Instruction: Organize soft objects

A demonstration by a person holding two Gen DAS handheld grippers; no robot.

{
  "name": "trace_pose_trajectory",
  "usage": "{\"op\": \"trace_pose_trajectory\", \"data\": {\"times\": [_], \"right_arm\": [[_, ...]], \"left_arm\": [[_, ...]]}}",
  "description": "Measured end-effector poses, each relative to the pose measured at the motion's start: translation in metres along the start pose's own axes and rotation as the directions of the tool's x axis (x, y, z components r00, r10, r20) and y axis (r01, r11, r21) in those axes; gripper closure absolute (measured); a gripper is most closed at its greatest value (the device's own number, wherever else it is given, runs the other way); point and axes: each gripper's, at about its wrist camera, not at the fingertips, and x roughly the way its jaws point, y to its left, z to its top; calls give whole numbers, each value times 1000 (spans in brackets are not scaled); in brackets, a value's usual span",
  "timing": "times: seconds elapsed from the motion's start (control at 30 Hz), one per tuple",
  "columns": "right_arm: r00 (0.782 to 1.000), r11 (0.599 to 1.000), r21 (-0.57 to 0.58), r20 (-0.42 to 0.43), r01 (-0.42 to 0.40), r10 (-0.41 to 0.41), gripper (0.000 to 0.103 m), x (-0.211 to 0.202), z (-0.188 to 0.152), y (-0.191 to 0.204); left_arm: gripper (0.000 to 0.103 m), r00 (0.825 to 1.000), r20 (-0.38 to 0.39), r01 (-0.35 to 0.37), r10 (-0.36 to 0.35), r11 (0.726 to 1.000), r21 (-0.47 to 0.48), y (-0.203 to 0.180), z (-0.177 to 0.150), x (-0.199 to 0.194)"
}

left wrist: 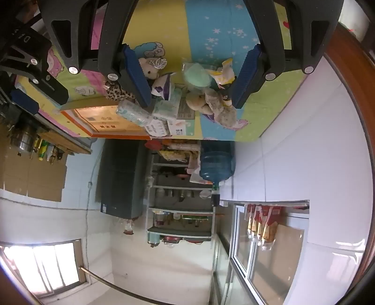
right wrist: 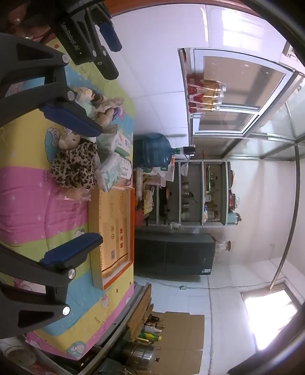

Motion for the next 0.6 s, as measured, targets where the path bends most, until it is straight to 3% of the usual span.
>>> {"op": "trace_pose_trajectory", "data": {"times": [0.6], "right_arm": [[1000, 1000, 4, 2, -5, 5, 19, -2, 0, 1]], "left_arm": [[30, 1000, 5, 2, -2, 1000, 0, -5, 0, -5]]}}
